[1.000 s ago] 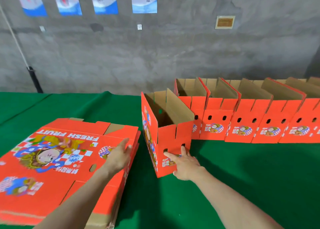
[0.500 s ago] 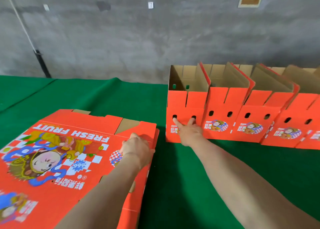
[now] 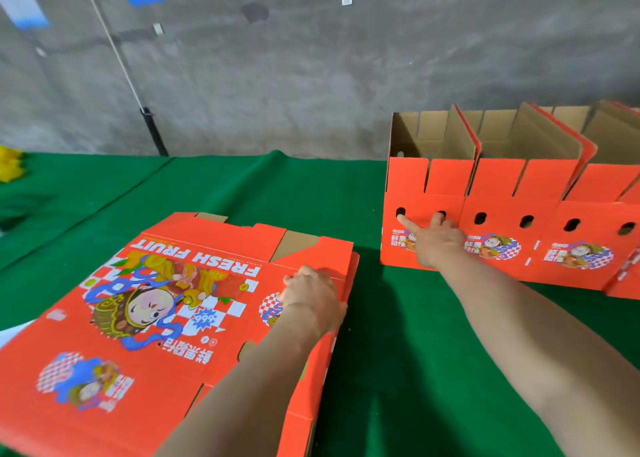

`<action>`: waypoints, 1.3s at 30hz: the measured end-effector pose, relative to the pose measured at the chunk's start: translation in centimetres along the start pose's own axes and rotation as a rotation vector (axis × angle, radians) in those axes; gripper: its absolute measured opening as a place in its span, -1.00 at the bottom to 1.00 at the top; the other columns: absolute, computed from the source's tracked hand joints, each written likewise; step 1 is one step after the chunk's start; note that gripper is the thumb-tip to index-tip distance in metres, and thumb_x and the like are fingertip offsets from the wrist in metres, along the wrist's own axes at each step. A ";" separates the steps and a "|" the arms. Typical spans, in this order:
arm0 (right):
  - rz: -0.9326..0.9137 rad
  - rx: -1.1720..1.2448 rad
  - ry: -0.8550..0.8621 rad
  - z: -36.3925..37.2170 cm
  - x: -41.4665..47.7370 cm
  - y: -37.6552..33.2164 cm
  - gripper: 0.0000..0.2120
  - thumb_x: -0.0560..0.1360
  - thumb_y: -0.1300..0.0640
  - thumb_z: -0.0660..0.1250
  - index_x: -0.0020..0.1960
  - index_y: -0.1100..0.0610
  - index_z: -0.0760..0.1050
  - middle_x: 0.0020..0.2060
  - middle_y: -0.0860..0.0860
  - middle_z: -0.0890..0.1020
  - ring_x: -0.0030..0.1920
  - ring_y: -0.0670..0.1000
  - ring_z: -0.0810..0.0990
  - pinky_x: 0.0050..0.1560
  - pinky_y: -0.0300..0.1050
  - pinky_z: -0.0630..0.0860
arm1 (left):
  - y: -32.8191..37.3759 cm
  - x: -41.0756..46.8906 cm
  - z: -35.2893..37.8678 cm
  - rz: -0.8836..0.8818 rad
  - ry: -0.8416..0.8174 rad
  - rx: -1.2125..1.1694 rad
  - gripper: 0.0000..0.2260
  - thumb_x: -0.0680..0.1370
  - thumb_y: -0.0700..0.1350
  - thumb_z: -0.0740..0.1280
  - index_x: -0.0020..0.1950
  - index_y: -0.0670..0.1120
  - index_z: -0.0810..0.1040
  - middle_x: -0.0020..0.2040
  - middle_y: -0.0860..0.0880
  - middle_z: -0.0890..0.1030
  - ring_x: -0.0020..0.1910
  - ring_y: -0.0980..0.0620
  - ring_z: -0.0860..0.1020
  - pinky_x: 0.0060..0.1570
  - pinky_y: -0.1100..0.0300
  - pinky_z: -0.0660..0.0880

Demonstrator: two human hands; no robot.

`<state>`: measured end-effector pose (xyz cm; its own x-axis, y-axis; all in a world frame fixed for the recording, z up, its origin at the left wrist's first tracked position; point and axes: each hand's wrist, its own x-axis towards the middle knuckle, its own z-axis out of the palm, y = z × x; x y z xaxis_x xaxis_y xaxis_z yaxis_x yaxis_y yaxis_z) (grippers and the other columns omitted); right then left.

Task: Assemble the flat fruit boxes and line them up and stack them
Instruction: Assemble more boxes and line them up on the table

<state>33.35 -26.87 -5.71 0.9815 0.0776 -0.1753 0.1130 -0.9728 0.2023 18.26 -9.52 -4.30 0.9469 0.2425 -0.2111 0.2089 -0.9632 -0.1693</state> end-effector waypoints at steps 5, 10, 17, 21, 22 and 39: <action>0.000 0.275 -0.012 0.2 -2.7 -1.5 -0.21 0.51 0.19 0.22 0.53 -0.20 -0.16 0.49 0.34 -0.15 0.46 0.34 0.14 0.38 0.08 0.29 | -0.3 -0.1 0.2 0.010 -0.020 -0.036 -0.32 0.58 0.22 0.17 0.47 -0.26 0.16 0.36 -0.29 0.29 0.39 -0.35 0.27 0.29 -0.11 0.41; -0.269 0.718 0.097 1.9 -10.1 -6.0 -0.48 0.57 -0.05 0.23 0.48 0.04 0.22 0.38 0.13 0.37 0.38 0.15 0.36 0.35 0.01 0.33 | -1.2 -0.8 1.1 0.054 -0.021 -0.096 -0.43 0.62 0.10 0.09 0.49 -0.24 0.13 0.46 -0.29 0.18 0.46 -0.32 0.13 0.41 -0.13 0.22; -0.237 0.992 -0.155 4.4 -17.5 -9.3 -0.42 0.61 -0.15 0.10 0.47 0.21 0.23 0.40 0.14 0.40 0.41 0.12 0.35 0.33 -0.13 0.26 | -7.6 -4.3 5.3 -0.136 0.320 -0.428 -0.30 0.58 0.19 0.15 0.57 0.00 -0.14 0.56 -0.04 -0.28 0.53 -0.10 -0.29 0.45 -0.17 -0.17; -0.089 1.237 -0.267 4.8 -18.9 -9.4 -0.43 0.61 -0.15 0.08 0.49 0.18 0.21 0.45 0.10 0.33 0.42 0.08 0.33 0.36 -0.12 0.25 | -7.2 -7.1 6.9 -0.120 0.161 -0.307 -0.33 0.58 0.30 -0.08 0.57 -0.01 -0.17 0.56 -0.03 -0.27 0.53 -0.07 -0.29 0.44 -0.22 -0.22; -0.042 1.349 -0.305 4.9 -19.4 -9.4 -0.48 0.61 -0.14 0.11 0.44 0.17 0.30 0.40 0.10 0.41 0.37 0.08 0.40 0.35 -0.05 0.32 | -6.3 -7.9 7.2 -0.089 0.145 -0.306 -0.34 0.59 0.28 -0.08 0.57 -0.02 -0.17 0.56 -0.03 -0.27 0.53 -0.08 -0.29 0.44 -0.21 -0.23; 0.647 1.776 0.381 3.6 -26.5 13.4 -0.79 0.54 0.18 0.31 -0.19 0.29 0.46 -0.36 0.10 0.45 -0.34 0.03 0.37 -0.35 -0.12 0.27 | 4.2 -17.2 -1.4 0.388 0.442 -0.931 -0.74 0.52 -0.19 0.35 0.19 -0.23 0.56 0.18 -0.15 0.53 0.22 -0.07 0.47 0.28 0.18 0.34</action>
<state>8.29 -42.70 -1.84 0.8077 -0.5340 -0.2498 -0.2482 0.0764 -0.9657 3.23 -17.88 -0.02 0.9532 0.0203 0.3018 -0.1953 -0.7205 0.6654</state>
